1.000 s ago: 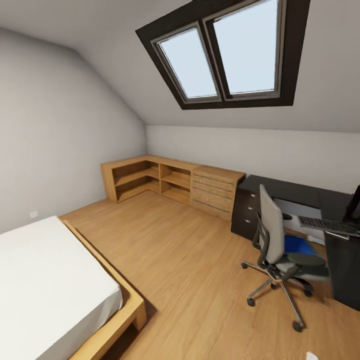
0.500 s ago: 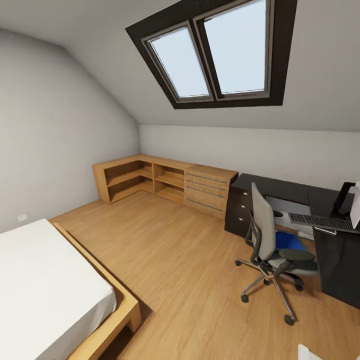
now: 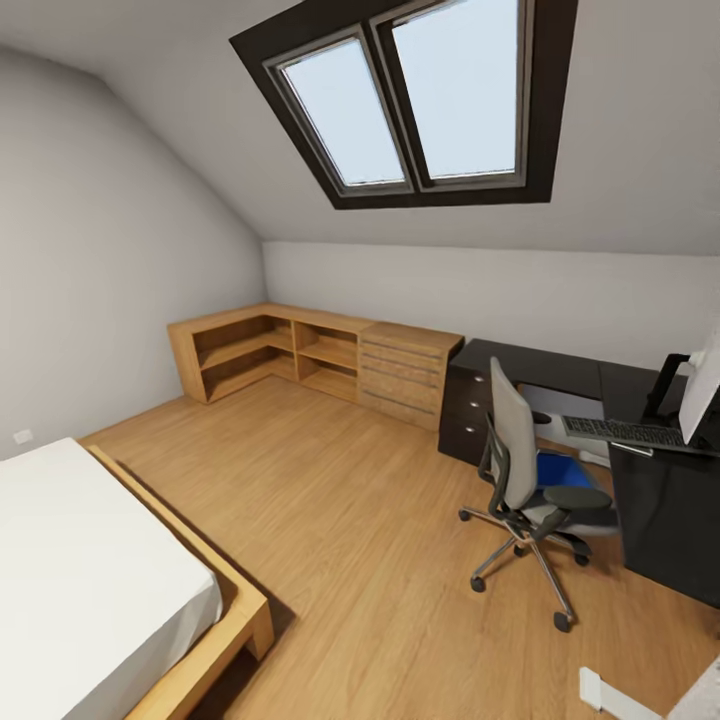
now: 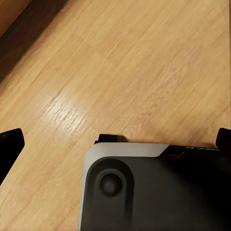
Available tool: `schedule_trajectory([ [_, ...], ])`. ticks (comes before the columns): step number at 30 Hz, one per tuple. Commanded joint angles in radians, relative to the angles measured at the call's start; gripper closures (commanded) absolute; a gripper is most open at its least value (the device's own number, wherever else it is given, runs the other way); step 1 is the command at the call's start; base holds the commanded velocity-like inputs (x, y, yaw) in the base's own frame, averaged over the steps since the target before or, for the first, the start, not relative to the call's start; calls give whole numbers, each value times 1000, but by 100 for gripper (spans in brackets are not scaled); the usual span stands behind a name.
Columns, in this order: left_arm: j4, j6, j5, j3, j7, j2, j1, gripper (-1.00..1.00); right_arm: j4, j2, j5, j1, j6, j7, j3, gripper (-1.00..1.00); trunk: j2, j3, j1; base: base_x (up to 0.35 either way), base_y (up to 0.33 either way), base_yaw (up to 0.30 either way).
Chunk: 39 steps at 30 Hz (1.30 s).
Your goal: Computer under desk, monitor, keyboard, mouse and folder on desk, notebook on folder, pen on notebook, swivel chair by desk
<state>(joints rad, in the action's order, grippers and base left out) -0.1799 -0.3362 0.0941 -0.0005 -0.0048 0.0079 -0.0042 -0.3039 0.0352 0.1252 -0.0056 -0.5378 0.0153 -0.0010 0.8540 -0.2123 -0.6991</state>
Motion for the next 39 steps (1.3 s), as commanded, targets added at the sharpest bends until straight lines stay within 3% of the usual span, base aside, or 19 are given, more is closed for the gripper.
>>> schedule_trajectory([
  [1,0,-3,9,-1,-1,0,0,-100,0,0,5,-1,-2,2,0,-100,1,-3,0,0,0,-188],
  [39,0,-3,9,-1,-1,0,0,-100,0,-1,5,-1,-4,-1,0,-100,1,-15,0,0,11,-278],
])
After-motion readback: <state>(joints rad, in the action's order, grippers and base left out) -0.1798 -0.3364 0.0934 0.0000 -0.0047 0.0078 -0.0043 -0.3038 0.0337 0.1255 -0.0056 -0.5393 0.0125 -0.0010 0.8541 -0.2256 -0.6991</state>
